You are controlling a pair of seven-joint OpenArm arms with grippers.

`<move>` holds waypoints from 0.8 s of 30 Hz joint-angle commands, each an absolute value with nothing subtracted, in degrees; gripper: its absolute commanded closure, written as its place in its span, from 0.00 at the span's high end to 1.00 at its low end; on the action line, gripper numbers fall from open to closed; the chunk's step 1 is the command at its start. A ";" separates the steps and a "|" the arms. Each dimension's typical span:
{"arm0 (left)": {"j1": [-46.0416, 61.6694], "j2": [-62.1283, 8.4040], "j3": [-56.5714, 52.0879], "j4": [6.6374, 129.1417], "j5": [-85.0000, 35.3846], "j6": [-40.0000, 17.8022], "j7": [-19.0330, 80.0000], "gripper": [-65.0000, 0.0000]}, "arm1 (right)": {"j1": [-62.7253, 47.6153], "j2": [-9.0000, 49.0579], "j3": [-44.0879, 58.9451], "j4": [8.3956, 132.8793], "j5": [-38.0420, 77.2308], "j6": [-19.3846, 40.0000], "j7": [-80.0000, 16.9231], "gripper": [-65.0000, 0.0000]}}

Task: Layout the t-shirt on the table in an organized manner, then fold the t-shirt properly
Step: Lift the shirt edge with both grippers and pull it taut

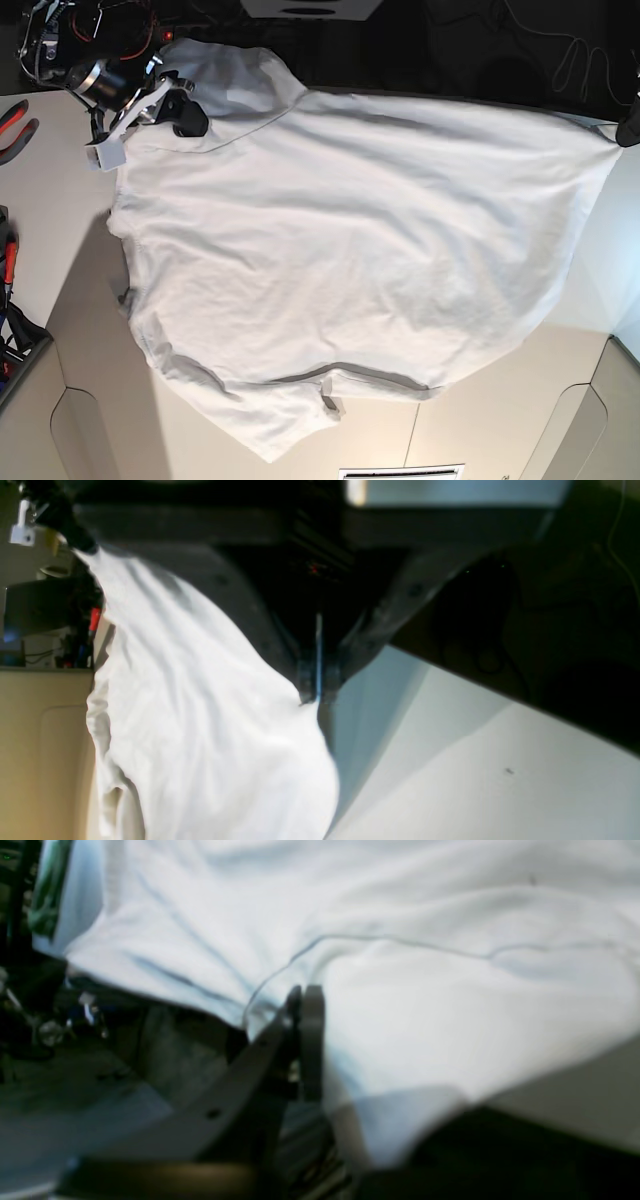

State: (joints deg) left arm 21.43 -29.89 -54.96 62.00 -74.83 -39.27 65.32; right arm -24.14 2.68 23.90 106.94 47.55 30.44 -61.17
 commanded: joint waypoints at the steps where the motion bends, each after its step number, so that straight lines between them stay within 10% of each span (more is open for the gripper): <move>1: 21.87 -32.01 -55.88 62.74 -77.23 -40.00 64.82 0.00 | -24.75 3.01 24.03 108.62 48.88 30.70 -60.51 0.00; 13: 23.49 -36.86 -56.31 63.18 -79.48 -40.00 64.88 0.00 | -30.92 2.98 24.03 115.00 52.10 31.59 -63.86 0.00; 24: 12.19 -36.84 -47.64 63.35 -69.91 -40.00 57.74 0.00 | -13.91 3.01 23.86 112.09 43.20 31.55 -58.33 0.00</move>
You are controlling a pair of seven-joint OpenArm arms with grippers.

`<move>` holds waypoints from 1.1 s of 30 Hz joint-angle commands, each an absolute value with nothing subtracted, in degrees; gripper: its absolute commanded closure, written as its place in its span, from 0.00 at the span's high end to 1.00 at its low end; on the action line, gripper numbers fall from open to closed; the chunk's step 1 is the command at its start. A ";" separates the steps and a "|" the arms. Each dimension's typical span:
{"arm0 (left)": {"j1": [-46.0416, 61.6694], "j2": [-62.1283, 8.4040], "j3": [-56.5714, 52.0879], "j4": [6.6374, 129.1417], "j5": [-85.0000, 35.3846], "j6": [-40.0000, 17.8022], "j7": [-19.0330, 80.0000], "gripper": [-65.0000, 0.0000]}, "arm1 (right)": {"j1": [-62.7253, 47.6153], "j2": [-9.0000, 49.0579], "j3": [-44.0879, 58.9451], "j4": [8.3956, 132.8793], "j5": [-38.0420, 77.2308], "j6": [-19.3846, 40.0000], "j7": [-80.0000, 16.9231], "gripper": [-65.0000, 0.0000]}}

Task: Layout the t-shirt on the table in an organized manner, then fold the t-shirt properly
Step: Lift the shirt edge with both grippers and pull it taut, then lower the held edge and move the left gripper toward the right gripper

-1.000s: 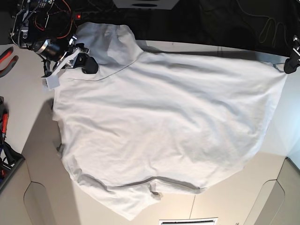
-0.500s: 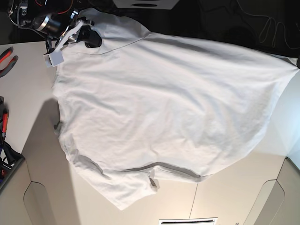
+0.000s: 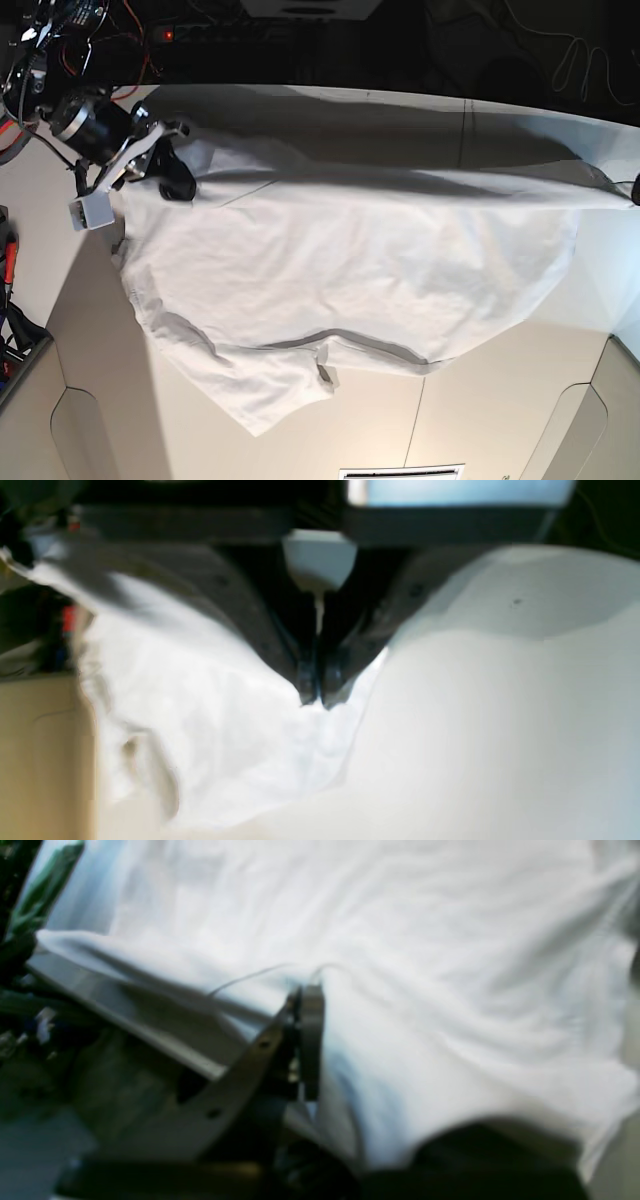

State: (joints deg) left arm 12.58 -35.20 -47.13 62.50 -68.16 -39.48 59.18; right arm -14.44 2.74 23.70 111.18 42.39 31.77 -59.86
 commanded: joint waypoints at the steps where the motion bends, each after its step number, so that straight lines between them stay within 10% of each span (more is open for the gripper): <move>1: 11.20 -36.84 -45.82 63.35 -67.79 -40.00 56.14 0.00 | -12.21 3.01 23.86 110.61 42.17 31.55 -58.06 0.00; 18: -1.89 -36.84 -29.91 63.31 -40.27 -37.89 40.45 0.00 | 12.21 5.41 17.37 69.78 36.64 31.77 -49.10 0.00; 33: -4.58 -36.84 -29.91 63.35 -39.77 -40.00 39.46 0.00 | 14.44 5.87 11.03 67.70 32.29 31.73 -48.18 0.00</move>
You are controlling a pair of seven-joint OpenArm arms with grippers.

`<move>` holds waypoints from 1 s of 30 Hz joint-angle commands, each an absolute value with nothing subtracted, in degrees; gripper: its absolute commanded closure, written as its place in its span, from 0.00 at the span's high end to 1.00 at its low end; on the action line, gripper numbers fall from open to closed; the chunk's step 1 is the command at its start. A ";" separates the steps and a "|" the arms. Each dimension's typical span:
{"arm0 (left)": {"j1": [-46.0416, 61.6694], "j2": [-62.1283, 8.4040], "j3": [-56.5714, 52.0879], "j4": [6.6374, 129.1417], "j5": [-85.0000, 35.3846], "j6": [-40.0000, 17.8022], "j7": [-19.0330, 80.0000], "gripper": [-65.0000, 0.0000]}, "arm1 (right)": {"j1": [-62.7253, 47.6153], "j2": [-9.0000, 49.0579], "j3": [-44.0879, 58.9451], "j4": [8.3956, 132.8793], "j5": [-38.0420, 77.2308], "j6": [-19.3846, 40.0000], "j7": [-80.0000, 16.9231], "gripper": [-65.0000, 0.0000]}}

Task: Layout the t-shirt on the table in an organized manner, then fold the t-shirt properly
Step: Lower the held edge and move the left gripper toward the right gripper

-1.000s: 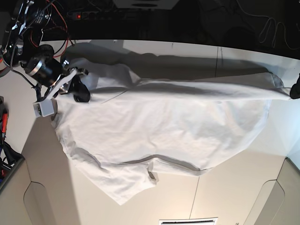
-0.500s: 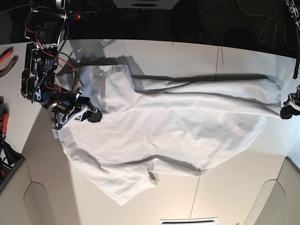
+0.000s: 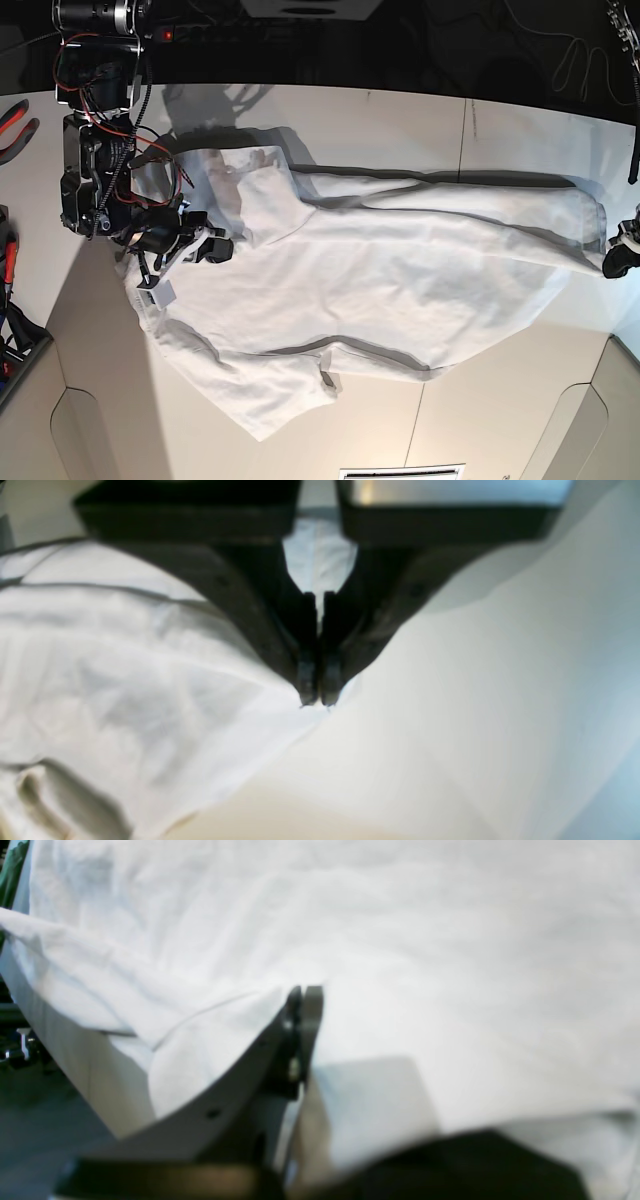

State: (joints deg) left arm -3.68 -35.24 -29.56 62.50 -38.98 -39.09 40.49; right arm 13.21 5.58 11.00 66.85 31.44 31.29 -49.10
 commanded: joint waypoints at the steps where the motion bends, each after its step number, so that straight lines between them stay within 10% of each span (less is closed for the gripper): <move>1: -4.60 -36.84 -29.89 63.35 -39.29 -40.00 40.42 0.00 | 14.44 5.87 11.03 67.70 32.34 31.73 -48.18 0.00; 3: -4.58 -36.84 -29.89 63.35 -38.72 -40.00 40.99 0.17 | 14.46 5.87 11.03 67.70 32.36 31.70 -48.18 0.00; 5: -4.60 -36.86 -29.91 63.35 -38.52 -40.00 40.95 0.43 | 14.59 5.87 11.03 67.85 32.60 31.75 -48.18 0.24; 7: -4.60 -36.86 -29.91 63.35 -38.87 -40.00 40.95 0.48 | 14.59 5.85 11.03 69.19 32.84 31.77 -48.12 0.42; 18: -4.60 -36.67 -29.91 63.37 -51.75 -40.00 45.04 0.48 | 14.57 5.50 11.92 88.18 32.49 31.75 -48.69 0.41; 23: -4.60 -33.78 -29.91 63.37 -60.99 -40.00 53.34 0.16 | 13.78 5.26 11.88 88.71 30.68 31.62 -49.91 0.00; 30: -4.43 -27.11 -29.19 63.37 -53.84 -40.00 54.17 0.00 | 10.02 4.10 11.88 86.63 22.61 31.29 -45.98 0.00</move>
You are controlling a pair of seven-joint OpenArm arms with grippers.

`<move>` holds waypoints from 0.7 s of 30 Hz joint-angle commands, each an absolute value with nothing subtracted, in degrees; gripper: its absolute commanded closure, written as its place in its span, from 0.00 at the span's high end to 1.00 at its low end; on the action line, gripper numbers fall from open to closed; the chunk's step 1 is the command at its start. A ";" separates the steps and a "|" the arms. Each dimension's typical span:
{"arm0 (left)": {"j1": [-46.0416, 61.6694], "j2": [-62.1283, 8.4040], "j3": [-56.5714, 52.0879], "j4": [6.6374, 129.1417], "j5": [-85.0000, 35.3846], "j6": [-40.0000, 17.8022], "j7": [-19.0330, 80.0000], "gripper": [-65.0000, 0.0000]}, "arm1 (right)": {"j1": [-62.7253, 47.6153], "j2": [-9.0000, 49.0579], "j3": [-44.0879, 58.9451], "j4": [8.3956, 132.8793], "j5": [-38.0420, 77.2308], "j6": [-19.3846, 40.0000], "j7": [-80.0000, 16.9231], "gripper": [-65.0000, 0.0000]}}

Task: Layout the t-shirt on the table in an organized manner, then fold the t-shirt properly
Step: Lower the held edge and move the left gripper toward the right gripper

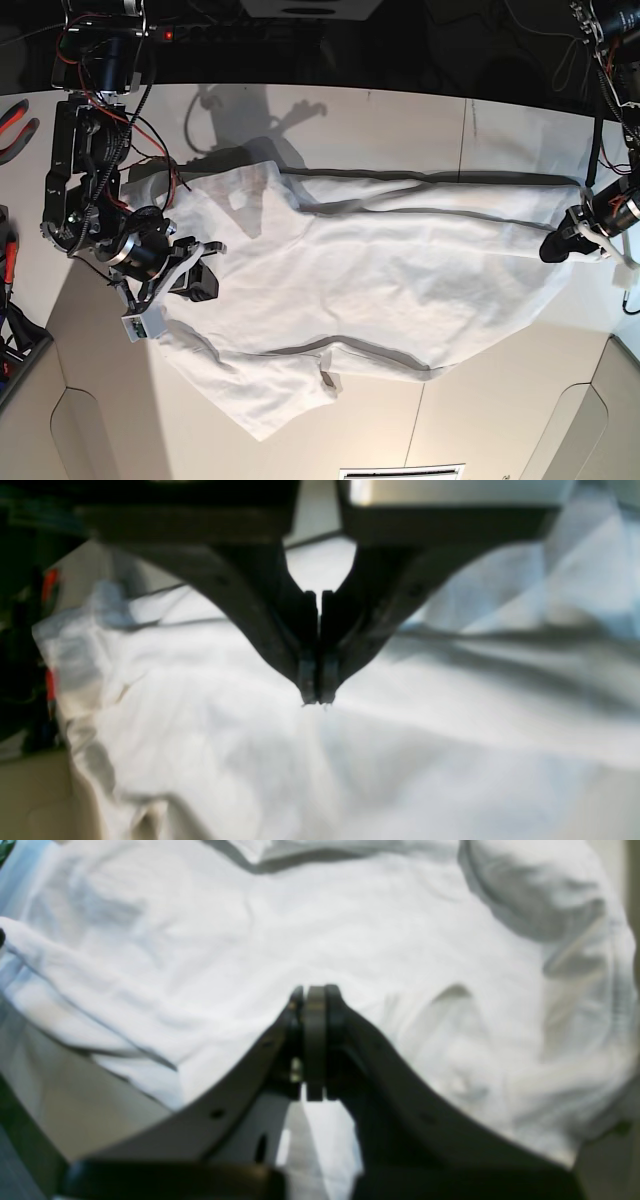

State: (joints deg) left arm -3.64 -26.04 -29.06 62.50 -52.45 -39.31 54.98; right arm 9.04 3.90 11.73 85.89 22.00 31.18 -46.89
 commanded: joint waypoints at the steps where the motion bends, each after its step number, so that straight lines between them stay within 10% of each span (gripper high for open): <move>1: -4.40 -26.46 -28.36 63.37 -51.96 -40.00 53.98 0.00 | 9.72 4.12 11.88 85.36 21.43 31.29 -45.19 0.00; 11: -1.89 -26.04 -18.87 63.35 -40.86 -40.00 50.83 0.00 | 9.41 5.34 11.88 66.41 19.55 31.22 -47.35 0.00; 21: 7.73 -29.69 -19.27 63.37 -50.83 -40.00 54.19 0.00 | -3.03 8.12 12.03 77.30 23.31 31.22 -52.93 0.00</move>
